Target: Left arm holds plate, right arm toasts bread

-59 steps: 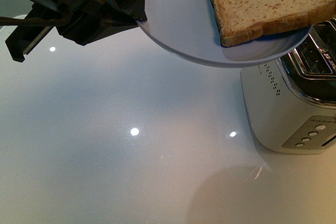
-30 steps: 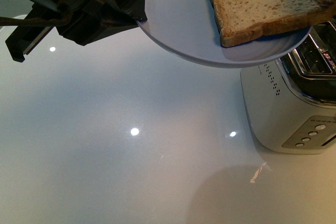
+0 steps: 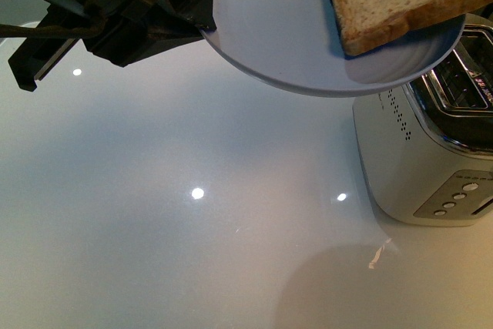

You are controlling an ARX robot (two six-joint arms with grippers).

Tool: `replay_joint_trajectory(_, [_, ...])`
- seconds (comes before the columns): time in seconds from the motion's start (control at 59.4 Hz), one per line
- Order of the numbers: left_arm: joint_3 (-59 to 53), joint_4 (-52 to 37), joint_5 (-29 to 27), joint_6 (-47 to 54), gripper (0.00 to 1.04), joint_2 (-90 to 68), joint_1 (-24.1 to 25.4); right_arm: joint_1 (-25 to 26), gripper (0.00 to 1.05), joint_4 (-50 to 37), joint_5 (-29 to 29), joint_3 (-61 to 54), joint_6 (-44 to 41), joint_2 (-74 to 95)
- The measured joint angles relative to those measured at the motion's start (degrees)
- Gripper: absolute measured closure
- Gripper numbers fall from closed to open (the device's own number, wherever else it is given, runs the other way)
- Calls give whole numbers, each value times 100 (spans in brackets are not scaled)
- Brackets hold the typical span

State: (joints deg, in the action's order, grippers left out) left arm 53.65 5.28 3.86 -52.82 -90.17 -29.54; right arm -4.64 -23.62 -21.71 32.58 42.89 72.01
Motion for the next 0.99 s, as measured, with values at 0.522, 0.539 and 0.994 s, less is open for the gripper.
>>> replay_joint_trajectory(0.522, [0,0,2,0,102,2,0,621,101,634,1731,699,-3200,-448])
replay_joint_trajectory(0.539, [0,0,2,0,102,2,0,603,101,603,1753,699,-3303,-358])
replay_joint_trajectory(0.994, [0,0,2,0,102,7,0,181,101,398,2184,887,-4089,992])
